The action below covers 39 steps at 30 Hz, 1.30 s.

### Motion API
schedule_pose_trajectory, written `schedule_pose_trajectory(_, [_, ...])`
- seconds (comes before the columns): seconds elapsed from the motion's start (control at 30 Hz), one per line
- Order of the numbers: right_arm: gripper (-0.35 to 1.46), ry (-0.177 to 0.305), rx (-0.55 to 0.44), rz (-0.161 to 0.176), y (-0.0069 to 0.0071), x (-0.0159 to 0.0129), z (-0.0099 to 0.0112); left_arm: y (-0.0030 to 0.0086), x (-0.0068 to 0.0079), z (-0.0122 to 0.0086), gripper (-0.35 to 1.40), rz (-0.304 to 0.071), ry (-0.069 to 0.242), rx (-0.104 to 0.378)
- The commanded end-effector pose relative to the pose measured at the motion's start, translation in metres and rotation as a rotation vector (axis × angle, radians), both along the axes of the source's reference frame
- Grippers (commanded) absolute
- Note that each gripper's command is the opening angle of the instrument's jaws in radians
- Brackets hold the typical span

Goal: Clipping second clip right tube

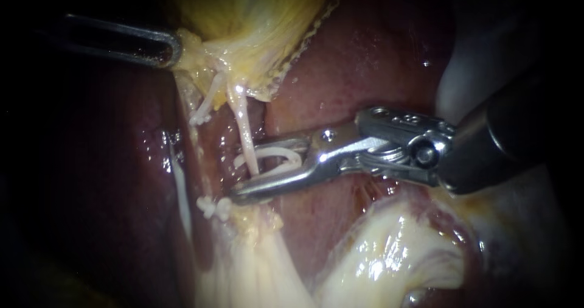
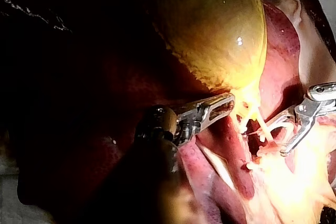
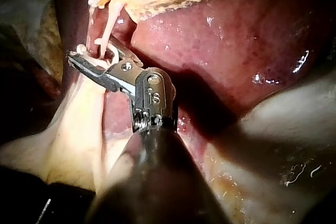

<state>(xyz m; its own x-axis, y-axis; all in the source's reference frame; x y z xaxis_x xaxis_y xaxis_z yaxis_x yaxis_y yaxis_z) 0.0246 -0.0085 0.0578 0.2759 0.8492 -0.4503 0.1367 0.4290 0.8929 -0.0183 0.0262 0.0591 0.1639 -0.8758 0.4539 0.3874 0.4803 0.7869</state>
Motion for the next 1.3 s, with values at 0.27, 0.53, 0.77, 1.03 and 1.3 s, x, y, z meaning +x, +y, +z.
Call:
schedule_pose_trajectory(0.27, [0.49,0.066,0.116,-0.030,-0.0014,0.0010,-0.0008,0.0000,0.0000,0.0000,-0.35,0.000,0.000,0.000])
schedule_pose_trajectory(0.53, [0.46,0.078,0.141,-0.050,-0.0021,0.0011,-0.0013,0.0000,0.0000,0.0000,-0.35,0.000,0.000,0.000])
schedule_pose_trajectory(0.77, [0.32,0.070,0.164,-0.052,-0.0019,0.0010,-0.0012,0.0000,0.0000,0.0000,-0.35,0.000,0.000,0.000])
schedule_pose_trajectory(1.03, [0.10,0.069,0.165,-0.050,-0.0015,0.0012,-0.0011,0.0000,0.0000,0.0000,-0.35,0.000,0.000,0.000])
schedule_pose_trajectory(1.3, [-0.35,0.073,0.167,-0.063,-0.0011,0.0009,-0.0011,0.0000,0.0000,0.0000,-0.35,0.000,0.000,0.000])
